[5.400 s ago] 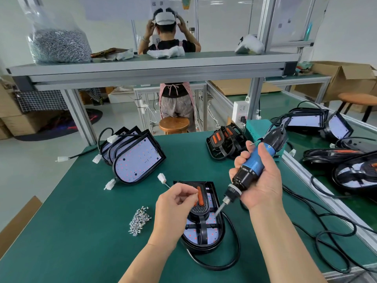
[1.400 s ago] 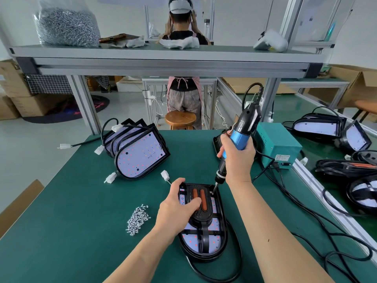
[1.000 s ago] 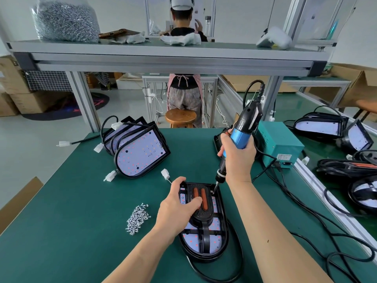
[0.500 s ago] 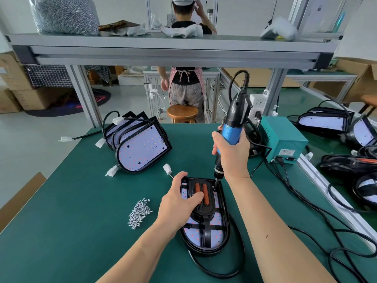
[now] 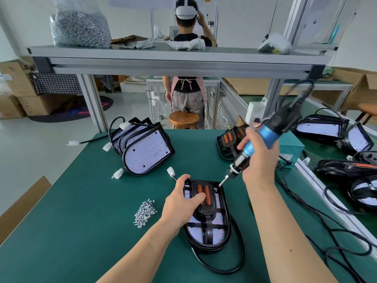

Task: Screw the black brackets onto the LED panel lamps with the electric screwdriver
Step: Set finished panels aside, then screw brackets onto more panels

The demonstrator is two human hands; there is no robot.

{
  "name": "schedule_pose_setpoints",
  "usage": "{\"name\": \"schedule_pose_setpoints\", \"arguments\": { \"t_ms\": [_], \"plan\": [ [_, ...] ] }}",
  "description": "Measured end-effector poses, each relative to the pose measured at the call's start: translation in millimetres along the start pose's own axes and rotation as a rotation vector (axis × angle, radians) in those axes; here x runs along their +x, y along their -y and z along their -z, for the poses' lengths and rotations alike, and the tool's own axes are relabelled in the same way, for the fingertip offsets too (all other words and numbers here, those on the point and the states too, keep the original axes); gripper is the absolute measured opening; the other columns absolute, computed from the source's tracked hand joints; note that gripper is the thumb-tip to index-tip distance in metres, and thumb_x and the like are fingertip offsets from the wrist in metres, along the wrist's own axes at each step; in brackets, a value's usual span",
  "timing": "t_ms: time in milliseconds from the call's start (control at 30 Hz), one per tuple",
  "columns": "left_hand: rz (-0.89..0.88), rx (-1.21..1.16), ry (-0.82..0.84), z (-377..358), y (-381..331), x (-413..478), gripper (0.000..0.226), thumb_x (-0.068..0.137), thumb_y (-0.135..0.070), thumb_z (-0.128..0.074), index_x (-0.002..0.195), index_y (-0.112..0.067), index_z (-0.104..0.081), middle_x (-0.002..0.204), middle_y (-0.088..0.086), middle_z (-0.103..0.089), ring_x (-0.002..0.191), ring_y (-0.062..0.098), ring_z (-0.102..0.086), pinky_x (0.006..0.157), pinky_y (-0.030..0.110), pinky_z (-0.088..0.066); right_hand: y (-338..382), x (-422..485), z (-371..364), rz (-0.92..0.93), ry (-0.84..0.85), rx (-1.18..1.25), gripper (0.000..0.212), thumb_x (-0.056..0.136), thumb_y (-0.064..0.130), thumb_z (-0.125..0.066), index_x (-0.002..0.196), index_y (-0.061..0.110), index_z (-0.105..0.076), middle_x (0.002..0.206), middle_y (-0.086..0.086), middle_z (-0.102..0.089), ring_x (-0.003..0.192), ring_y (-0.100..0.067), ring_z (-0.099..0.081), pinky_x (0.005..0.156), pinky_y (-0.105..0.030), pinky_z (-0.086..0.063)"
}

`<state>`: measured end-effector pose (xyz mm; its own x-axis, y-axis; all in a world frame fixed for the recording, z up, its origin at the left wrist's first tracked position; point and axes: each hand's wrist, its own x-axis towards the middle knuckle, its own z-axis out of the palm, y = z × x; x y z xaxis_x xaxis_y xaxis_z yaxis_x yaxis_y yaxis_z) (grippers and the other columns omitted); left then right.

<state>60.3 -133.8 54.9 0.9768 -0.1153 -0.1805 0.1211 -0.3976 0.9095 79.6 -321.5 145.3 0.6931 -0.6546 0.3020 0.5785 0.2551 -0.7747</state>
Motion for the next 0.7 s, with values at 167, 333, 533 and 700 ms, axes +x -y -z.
{"name": "schedule_pose_setpoints", "arguments": {
  "t_ms": [167, 333, 533, 700],
  "plan": [
    [-0.005, -0.010, -0.006, 1, -3, -3, 0.067, 0.074, -0.053, -0.070, 0.134, -0.057, -0.039, 0.095, -0.023, -0.063, 0.074, -0.002, -0.060, 0.061, 0.012, -0.045, -10, -11, 47, -0.264, -0.273, 0.178, 0.022, 0.091, 0.022, -0.072, 0.103, 0.018, -0.053, 0.066, 0.003, -0.056, 0.056, -0.013, -0.054, 0.060, -0.024, -0.046],
    [-0.002, -0.010, -0.005, 3, -3, -4, 0.072, 0.072, -0.055, -0.069, 0.136, -0.059, -0.038, 0.089, -0.025, -0.060, 0.063, -0.010, -0.057, 0.051, 0.008, -0.040, -39, -41, 87, -0.422, -0.403, 0.350, 0.018, 0.096, 0.034, -0.066, 0.088, 0.019, -0.058, 0.071, 0.007, -0.059, 0.055, -0.008, -0.056, 0.060, -0.023, -0.044],
    [-0.018, 0.004, -0.010, 3, 1, -5, 0.089, 0.080, -0.057, -0.068, 0.151, -0.053, -0.016, 0.109, -0.021, -0.055, 0.069, -0.011, -0.055, 0.062, 0.008, -0.041, -48, -43, 106, -0.506, -0.180, 0.488, 0.032, 0.096, 0.048, -0.054, 0.101, 0.017, -0.060, 0.077, 0.007, -0.052, 0.061, -0.007, -0.050, 0.062, -0.026, -0.030],
    [-0.011, 0.121, -0.179, 16, 0, -6, 0.048, 0.093, -0.058, -0.046, 0.122, -0.022, -0.057, 0.099, -0.001, -0.068, 0.097, 0.024, -0.058, 0.086, 0.035, -0.046, -50, -43, 106, -0.511, -0.167, 0.470, 0.032, 0.097, 0.048, -0.054, 0.102, 0.017, -0.060, 0.079, 0.007, -0.052, 0.062, -0.006, -0.049, 0.063, -0.026, -0.030]
  ]
}}
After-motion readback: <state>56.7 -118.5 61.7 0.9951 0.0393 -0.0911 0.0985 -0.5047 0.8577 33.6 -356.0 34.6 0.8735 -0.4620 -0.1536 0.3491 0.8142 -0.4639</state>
